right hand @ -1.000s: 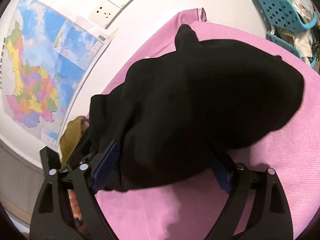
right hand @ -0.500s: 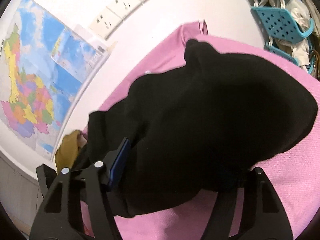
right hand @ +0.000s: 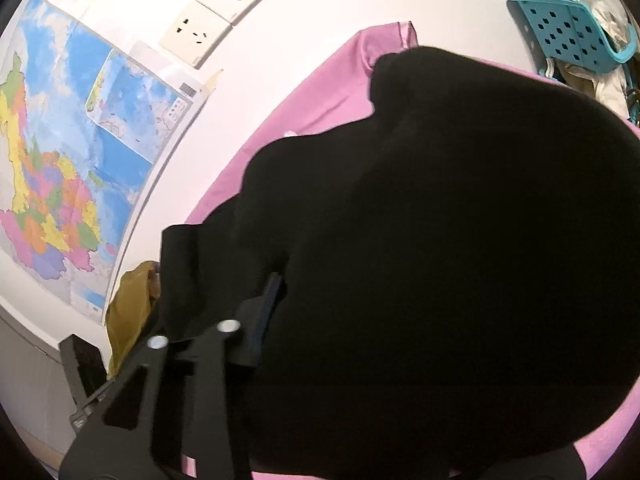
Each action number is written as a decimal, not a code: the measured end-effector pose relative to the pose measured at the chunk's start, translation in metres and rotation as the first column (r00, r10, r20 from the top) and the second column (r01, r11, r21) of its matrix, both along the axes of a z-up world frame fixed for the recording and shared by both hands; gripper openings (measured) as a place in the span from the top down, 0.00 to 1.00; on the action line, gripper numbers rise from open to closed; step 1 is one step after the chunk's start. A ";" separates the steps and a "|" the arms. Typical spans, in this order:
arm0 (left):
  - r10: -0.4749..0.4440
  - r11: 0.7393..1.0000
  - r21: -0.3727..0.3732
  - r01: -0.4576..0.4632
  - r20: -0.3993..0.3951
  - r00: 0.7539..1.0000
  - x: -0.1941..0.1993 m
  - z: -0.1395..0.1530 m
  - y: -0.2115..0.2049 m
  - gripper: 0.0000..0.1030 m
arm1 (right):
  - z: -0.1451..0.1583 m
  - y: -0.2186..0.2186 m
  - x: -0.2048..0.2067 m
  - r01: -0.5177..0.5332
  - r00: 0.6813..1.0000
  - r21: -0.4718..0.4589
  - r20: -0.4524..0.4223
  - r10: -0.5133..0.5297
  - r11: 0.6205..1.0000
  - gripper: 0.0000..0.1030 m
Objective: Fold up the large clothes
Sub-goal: 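Lift the folded black jacket off the bed with both grippers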
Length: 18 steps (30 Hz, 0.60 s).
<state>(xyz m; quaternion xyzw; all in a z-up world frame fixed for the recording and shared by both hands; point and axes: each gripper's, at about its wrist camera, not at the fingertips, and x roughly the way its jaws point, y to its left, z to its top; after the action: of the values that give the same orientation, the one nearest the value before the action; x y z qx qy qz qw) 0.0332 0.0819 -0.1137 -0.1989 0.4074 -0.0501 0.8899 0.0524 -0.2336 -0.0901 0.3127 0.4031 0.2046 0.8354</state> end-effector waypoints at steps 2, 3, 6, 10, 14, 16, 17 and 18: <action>-0.012 0.999 0.045 0.012 -0.002 1.000 0.002 0.001 -0.005 0.36 | -0.002 -0.002 0.000 -0.012 1.000 0.017 -0.003 0.012 1.000 0.64; -0.009 0.999 0.048 0.009 -0.009 1.000 0.004 0.000 -0.005 0.33 | -0.001 -0.001 0.001 -0.016 1.000 0.015 -0.006 0.016 1.000 0.64; -0.015 0.999 0.044 0.016 -0.023 1.000 0.011 -0.001 -0.001 0.30 | 0.000 0.000 0.003 -0.033 0.999 0.024 -0.012 0.033 0.999 0.60; -0.033 0.997 0.064 0.034 -0.022 0.999 0.022 -0.004 0.000 0.24 | 0.001 0.001 0.006 -0.047 0.999 0.025 -0.011 0.047 0.999 0.55; -0.033 0.994 0.107 0.034 -0.015 0.999 0.022 -0.005 -0.002 0.26 | 0.002 0.004 0.006 -0.044 0.999 0.015 -0.002 0.044 0.999 0.54; -0.039 0.993 0.112 0.040 -0.011 0.999 0.022 -0.004 -0.002 0.33 | 0.003 0.007 0.006 -0.052 0.999 0.001 0.005 0.052 0.999 0.54; -0.047 0.994 0.103 0.048 -0.011 0.999 0.021 -0.004 -0.002 0.39 | 0.004 0.007 0.005 -0.053 0.999 -0.004 0.007 0.053 0.999 0.56; -0.047 0.994 0.100 0.048 -0.011 0.999 0.020 -0.003 -0.002 0.42 | 0.004 0.007 0.006 -0.055 0.998 -0.007 0.007 0.056 0.998 0.57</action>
<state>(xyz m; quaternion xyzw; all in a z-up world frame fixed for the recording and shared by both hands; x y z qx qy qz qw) 0.0532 0.0803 -0.1166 -0.1444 0.4181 -0.0500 0.8955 0.0579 -0.2263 -0.0865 0.2979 0.4094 0.2274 0.8318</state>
